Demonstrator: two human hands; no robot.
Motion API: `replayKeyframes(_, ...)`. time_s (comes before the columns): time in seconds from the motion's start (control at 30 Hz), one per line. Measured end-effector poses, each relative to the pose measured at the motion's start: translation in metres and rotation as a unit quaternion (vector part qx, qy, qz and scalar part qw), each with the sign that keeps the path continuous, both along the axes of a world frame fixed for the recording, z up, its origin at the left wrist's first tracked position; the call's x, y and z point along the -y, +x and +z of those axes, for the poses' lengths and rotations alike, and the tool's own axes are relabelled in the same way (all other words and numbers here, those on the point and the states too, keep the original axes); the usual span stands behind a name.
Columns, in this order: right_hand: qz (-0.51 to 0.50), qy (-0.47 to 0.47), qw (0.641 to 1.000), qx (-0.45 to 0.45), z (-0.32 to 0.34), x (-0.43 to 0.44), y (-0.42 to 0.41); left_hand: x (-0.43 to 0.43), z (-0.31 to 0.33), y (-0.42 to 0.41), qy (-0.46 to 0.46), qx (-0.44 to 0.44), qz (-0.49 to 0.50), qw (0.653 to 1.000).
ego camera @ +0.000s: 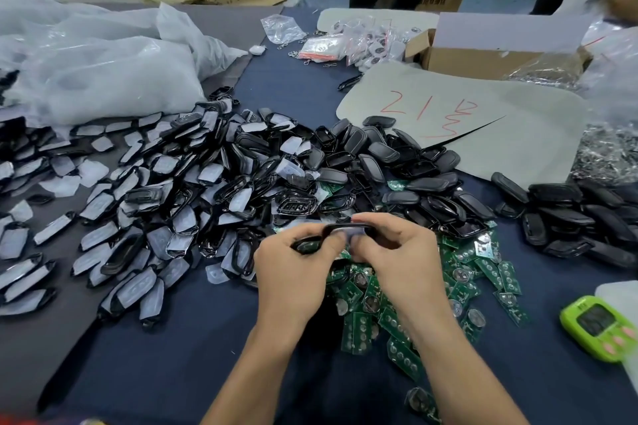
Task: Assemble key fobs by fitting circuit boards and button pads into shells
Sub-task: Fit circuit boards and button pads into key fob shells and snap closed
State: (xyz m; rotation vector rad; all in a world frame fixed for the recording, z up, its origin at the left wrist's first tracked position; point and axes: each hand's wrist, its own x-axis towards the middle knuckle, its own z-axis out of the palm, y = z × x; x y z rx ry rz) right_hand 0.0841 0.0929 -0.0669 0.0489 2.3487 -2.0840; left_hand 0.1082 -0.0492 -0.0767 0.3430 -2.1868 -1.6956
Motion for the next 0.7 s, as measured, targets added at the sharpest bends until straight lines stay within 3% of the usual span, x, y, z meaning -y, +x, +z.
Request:
replayKeyframes(0.07,-0.003,-0.082,0.991,0.104,-0.006,-0.001,-0.003,0.005,-0.005,-0.004,-0.023,0.080,0.002,0.997)
replayKeyframes(0.13,0.005,-0.086,0.986,0.140,-0.011,0.000,-0.006,0.008,-0.012,-0.006,-0.019,0.123,-0.002,0.992)
replayKeyframes(0.37,0.035,-0.018,0.986,0.162,-0.010,0.008,-0.027,0.012,-0.021,-0.013,0.033,0.159,0.053,0.985)
replayKeyframes(0.5,-0.020,-0.012,0.988,0.150,-0.005,0.021,-0.045,0.027,-0.013,-0.017,0.049,0.141,0.061,0.987)
replayKeyframes(0.6,-0.058,0.184,0.981,0.034,0.004,0.033,-0.051,0.050,-0.010,-0.018,0.076,0.147,0.107,0.980)
replayKeyframes(0.7,-0.024,0.247,0.965,-0.084,0.019,0.060,-0.055,0.074,-0.004,-0.017,0.183,0.141,0.119,0.966)
